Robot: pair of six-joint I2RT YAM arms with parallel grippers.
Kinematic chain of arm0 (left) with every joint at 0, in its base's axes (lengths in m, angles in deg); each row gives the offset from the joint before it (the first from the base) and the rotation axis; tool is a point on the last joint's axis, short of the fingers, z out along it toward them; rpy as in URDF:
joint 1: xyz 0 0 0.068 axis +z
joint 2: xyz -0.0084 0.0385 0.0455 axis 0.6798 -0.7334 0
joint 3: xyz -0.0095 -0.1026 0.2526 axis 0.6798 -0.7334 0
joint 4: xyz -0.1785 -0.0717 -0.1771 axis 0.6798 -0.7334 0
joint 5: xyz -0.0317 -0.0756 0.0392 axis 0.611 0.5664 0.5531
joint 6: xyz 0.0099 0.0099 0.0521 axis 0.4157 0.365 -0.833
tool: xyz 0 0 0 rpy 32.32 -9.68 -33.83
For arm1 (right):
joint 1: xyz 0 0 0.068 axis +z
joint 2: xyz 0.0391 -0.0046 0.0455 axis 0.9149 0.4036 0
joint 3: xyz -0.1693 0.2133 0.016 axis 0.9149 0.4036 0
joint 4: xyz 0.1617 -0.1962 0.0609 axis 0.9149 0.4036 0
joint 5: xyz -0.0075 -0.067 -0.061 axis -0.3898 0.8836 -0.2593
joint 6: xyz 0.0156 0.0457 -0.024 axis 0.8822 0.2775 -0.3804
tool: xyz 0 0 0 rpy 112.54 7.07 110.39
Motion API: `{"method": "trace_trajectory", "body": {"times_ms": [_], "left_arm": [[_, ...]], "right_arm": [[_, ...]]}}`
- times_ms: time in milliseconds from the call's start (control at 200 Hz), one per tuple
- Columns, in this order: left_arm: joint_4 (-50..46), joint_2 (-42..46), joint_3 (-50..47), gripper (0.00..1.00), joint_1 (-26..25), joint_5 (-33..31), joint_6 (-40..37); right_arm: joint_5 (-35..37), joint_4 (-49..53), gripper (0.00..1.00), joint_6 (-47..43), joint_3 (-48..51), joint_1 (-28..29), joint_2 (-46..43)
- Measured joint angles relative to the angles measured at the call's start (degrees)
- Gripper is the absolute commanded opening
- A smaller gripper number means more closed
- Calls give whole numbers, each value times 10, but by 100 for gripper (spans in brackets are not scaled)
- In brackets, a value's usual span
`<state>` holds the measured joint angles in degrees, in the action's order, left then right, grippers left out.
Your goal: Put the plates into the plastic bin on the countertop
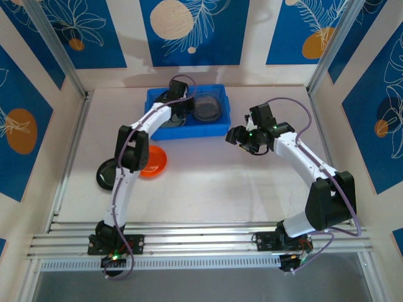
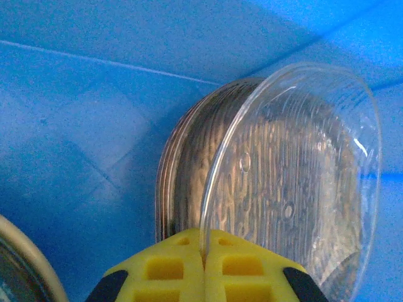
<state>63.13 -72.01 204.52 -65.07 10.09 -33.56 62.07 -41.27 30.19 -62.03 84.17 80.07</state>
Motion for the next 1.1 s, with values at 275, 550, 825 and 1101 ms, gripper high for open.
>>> {"method": "trace_trajectory", "body": {"times_ms": [275,550,825,1101], "left_arm": [[-25,-18,50,38,0,6,-22],[-43,-21,67,51,0,7,-35],[-59,-19,83,56,0,-1,-57],[-89,57,47,56,-7,-22,-80]], "right_arm": [[0,0,59,0,-9,0,1],[-2,0,59,0,-26,1,7],[-2,0,59,0,-30,1,7],[-1,-2,59,-13,-31,10,-1]]}}
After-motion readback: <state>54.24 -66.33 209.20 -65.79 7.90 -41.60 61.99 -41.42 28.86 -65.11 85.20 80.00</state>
